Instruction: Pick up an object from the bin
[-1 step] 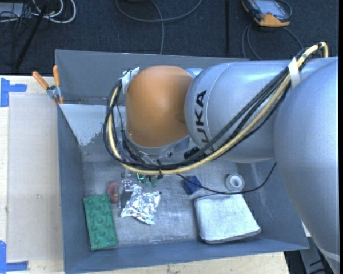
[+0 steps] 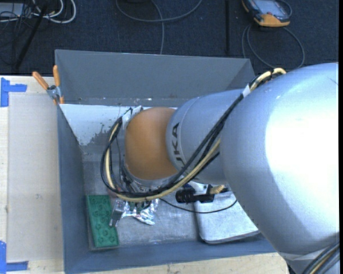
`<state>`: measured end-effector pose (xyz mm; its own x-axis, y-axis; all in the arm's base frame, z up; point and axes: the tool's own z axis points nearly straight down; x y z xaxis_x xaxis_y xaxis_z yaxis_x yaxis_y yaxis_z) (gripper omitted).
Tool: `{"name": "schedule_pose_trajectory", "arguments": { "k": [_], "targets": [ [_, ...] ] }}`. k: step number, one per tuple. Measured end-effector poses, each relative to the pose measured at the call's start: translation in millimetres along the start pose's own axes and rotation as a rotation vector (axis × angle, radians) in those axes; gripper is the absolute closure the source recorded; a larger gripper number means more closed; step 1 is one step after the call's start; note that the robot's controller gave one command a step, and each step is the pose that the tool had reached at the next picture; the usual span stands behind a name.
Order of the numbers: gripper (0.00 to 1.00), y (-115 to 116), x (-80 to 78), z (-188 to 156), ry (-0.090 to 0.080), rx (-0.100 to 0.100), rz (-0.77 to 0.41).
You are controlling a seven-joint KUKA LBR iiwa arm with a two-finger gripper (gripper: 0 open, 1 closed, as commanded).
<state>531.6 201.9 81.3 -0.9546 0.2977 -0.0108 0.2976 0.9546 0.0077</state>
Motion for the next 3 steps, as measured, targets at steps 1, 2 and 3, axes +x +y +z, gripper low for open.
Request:
{"name": "schedule_pose_trajectory", "arguments": {
  "k": [1, 2, 3],
  "targets": [
    [1.0, 0, -2.6, -1, -0.008, -0.004, 0.005],
    [1.0, 17, -24.7, -117, 0.004, 0.002, 0.001],
    [1.0, 9, -35.3, -269, 0.004, 0.002, 0.017]
  ]
}}
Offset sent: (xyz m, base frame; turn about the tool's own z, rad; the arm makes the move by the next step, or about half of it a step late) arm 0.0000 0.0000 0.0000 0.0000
